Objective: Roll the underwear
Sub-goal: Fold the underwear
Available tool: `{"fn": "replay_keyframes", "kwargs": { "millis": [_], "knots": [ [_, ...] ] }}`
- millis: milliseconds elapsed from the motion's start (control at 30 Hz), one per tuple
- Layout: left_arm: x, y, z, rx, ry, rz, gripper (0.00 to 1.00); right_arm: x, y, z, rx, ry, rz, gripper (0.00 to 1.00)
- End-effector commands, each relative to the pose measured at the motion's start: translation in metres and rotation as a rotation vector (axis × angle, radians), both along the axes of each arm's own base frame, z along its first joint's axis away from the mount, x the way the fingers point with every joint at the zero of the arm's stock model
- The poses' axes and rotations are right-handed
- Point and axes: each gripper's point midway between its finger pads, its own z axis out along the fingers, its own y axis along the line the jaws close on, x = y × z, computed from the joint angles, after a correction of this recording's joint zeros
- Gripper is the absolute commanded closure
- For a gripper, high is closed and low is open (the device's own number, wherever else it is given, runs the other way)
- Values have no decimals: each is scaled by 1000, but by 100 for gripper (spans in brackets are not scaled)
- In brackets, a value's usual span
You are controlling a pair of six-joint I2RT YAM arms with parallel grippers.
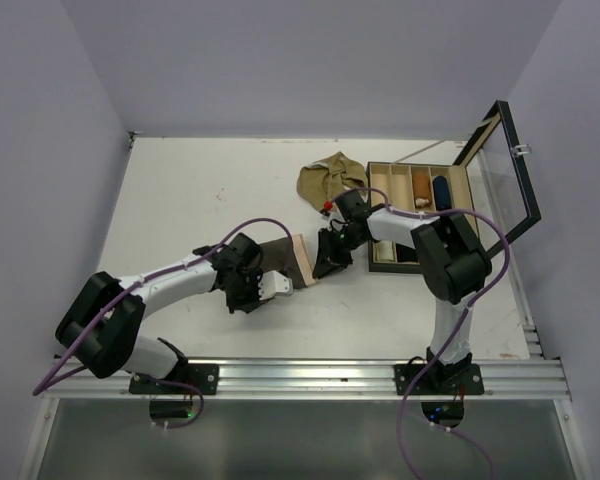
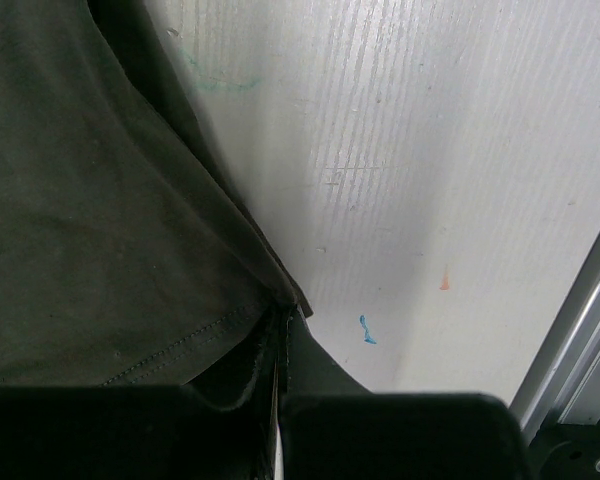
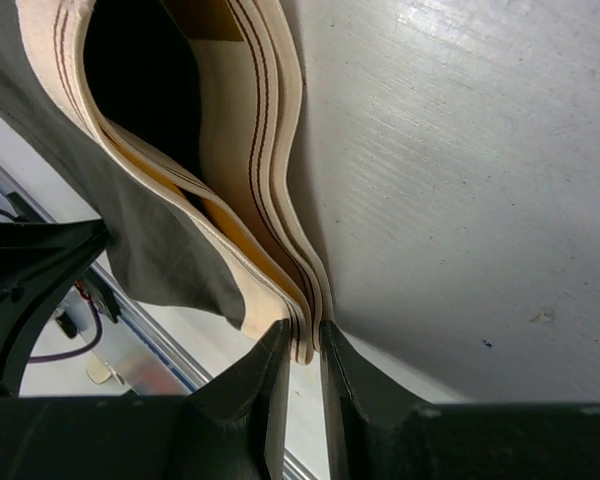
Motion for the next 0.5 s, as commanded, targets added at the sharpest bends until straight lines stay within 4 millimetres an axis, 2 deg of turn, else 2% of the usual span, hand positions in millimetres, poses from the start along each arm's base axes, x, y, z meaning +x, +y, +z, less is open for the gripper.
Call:
{"fn": "replay_keyframes", "kwargs": {
  "millis": [0, 133, 300, 467],
  "knots": [
    [-18, 28, -34, 127, 58, -34, 100, 7, 8, 24, 37, -64, 18, 77],
    [-19, 29, -33, 128, 60, -34, 100, 12, 4, 27, -4, -116, 6, 77],
    [-20, 30, -34, 131, 61, -34, 100, 32, 8, 46, 11, -218, -19, 76],
    [-19, 29, -34, 129, 61, -34, 100, 34, 10, 43, 12, -211, -14, 75]
  ]
}}
